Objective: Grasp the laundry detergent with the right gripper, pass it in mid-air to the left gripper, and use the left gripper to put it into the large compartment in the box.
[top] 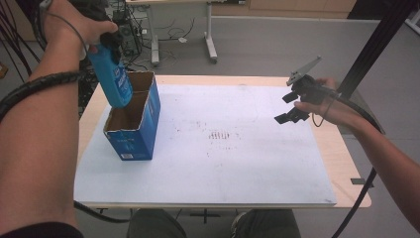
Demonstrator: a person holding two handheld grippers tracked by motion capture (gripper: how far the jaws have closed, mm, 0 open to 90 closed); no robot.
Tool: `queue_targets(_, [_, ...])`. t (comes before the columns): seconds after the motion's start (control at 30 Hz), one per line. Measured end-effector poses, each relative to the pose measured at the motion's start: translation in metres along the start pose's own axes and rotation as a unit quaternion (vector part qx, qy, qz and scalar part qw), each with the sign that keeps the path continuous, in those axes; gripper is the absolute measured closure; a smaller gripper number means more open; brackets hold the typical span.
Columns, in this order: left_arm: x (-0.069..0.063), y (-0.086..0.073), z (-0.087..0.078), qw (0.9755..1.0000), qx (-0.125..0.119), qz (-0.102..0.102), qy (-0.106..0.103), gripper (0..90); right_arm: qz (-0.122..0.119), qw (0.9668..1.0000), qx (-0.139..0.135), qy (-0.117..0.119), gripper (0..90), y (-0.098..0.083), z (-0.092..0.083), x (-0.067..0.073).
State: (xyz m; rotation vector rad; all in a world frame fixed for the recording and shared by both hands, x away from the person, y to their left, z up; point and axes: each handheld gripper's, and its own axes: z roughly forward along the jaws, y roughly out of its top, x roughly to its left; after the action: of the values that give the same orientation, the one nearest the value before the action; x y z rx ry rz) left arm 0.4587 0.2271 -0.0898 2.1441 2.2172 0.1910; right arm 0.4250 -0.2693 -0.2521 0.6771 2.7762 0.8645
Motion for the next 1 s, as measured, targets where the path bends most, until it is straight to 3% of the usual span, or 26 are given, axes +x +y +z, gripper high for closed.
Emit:
queue_targets(0.57, [0.003, -0.006, 0.065, 0.9999, 0.011, 0.000, -0.013, 37.4, -0.001, 1.0000, 0.006, -0.004, 10.2, 0.001, 0.004, 0.001])
queue_targets(1.0, [-0.003, -0.013, 0.117, 0.9998, 0.014, 0.008, -0.007, 37.4, 0.001, 0.9999, 0.010, -0.007, 10.4, -0.001, 0.008, 0.000])
